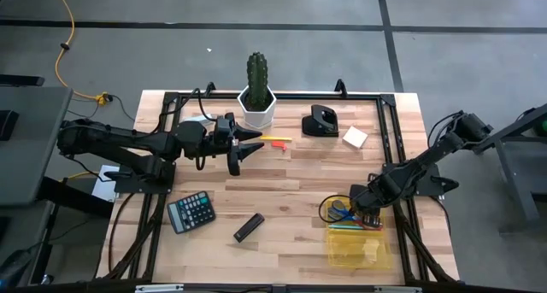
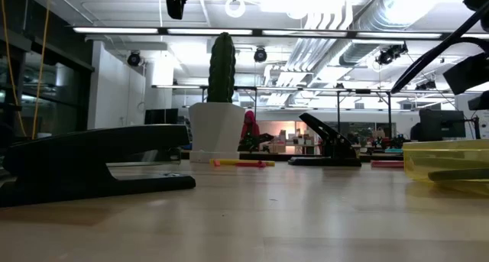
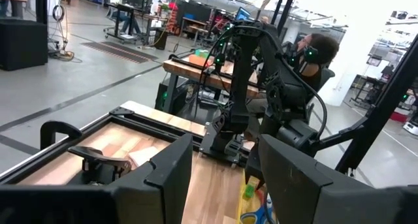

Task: Pack school essentials
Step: Put the large green eraser on the yellow supply box, then put the small orange eraser on the yellow supply box

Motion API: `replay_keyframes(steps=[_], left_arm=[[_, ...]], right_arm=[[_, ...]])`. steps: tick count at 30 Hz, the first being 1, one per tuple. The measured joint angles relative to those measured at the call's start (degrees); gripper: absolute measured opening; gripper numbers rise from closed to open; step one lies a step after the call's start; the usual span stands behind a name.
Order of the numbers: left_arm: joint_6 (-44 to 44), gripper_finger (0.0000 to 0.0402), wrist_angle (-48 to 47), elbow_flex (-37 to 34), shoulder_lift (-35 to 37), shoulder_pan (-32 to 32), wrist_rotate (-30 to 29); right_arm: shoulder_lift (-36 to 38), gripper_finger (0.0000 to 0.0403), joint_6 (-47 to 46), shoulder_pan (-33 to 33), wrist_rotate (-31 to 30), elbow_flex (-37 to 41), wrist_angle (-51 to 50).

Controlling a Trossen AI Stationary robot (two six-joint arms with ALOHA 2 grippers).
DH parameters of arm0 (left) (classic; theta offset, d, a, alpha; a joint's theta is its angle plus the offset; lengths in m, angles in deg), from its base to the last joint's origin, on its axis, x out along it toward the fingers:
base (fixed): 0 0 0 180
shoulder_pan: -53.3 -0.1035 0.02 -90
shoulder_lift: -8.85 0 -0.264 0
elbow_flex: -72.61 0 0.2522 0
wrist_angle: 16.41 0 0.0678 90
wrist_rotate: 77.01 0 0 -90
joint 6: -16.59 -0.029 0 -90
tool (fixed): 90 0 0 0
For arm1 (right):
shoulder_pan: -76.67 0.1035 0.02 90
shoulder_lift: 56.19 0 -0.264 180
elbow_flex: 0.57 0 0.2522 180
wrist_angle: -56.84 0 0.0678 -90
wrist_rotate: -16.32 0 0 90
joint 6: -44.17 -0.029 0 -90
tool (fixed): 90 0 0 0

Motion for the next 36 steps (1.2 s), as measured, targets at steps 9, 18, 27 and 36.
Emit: replay_keyframes(steps=[9, 18, 27, 36], left_arm=[[0.0, 0.0168, 0.0, 0.0, 0.0, 0.0, 0.0], [0.1, 0.0168, -3.3, 0.2, 5.0, 0.0, 2.8], [0.0, 0.0168, -9.8, 0.2, 10.9, 0.0, 2.8], [-0.7, 0.0168, -11.5, 0.2, 12.0, 0.0, 2.8]], right_arm=[[3.0, 0.0193, 1.7, 0.0, 4.2, -0.1, -0.7], [13.3, 0.0195, 4.8, -4.1, -3.7, -3.9, 15.0], [6.1, 0.0195, 20.6, -21.7, -11.5, -4.0, 41.6], [-1.2, 0.0195, 36.7, -32.6, -5.6, -6.8, 75.2]])
